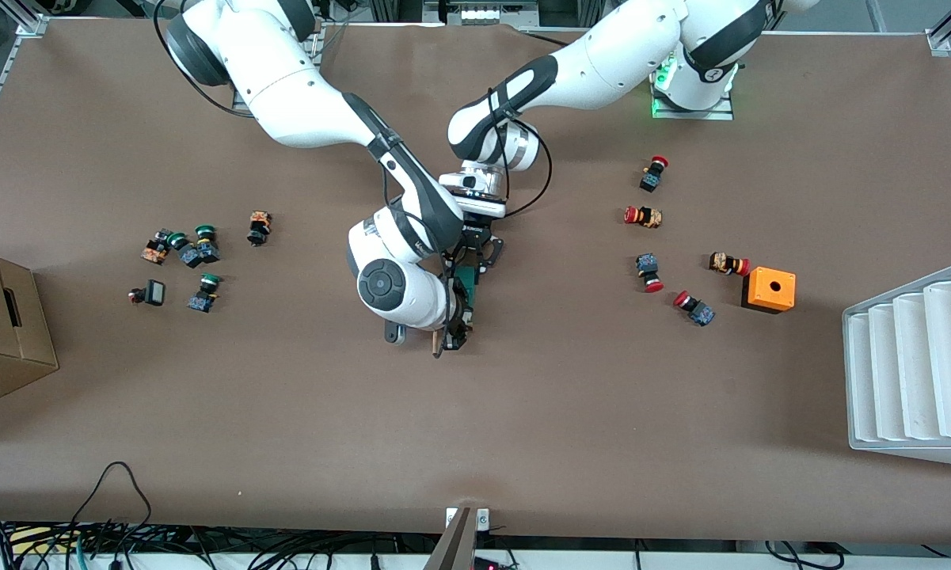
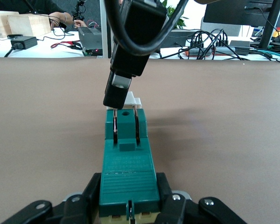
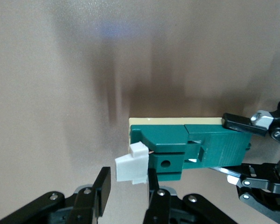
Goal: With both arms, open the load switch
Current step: 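Rotate the white lever upward with the right gripper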
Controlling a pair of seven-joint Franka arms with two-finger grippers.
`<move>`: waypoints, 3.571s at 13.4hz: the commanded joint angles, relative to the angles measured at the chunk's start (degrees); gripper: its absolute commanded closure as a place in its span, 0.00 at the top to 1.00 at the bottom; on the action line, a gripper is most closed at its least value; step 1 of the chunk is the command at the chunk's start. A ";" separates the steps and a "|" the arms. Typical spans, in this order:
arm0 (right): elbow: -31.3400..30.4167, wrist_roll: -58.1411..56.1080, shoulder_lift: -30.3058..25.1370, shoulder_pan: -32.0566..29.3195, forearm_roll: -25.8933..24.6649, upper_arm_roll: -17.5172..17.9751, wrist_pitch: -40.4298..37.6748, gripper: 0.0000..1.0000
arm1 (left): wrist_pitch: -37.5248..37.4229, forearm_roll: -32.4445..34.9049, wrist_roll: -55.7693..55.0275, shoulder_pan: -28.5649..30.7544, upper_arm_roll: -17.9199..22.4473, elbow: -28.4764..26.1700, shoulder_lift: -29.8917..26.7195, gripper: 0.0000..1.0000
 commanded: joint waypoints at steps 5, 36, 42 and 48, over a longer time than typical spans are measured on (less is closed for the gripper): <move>-5.22 0.91 -3.92 -0.57 -1.13 0.30 0.35 0.38 | 0.22 2.73 -0.79 -0.59 0.28 1.92 1.65 0.46; -12.96 1.35 -9.10 0.66 -1.92 0.39 2.10 0.26 | 0.40 3.17 -1.06 -0.33 0.28 2.97 3.06 0.45; -13.92 1.44 -9.90 0.66 -2.36 1.09 2.10 0.26 | 0.40 3.26 -1.06 -0.33 0.28 2.97 3.23 0.45; -14.72 1.88 -10.43 0.66 -3.23 2.05 2.19 0.26 | 0.31 3.35 -1.06 -0.15 0.28 3.06 2.97 0.45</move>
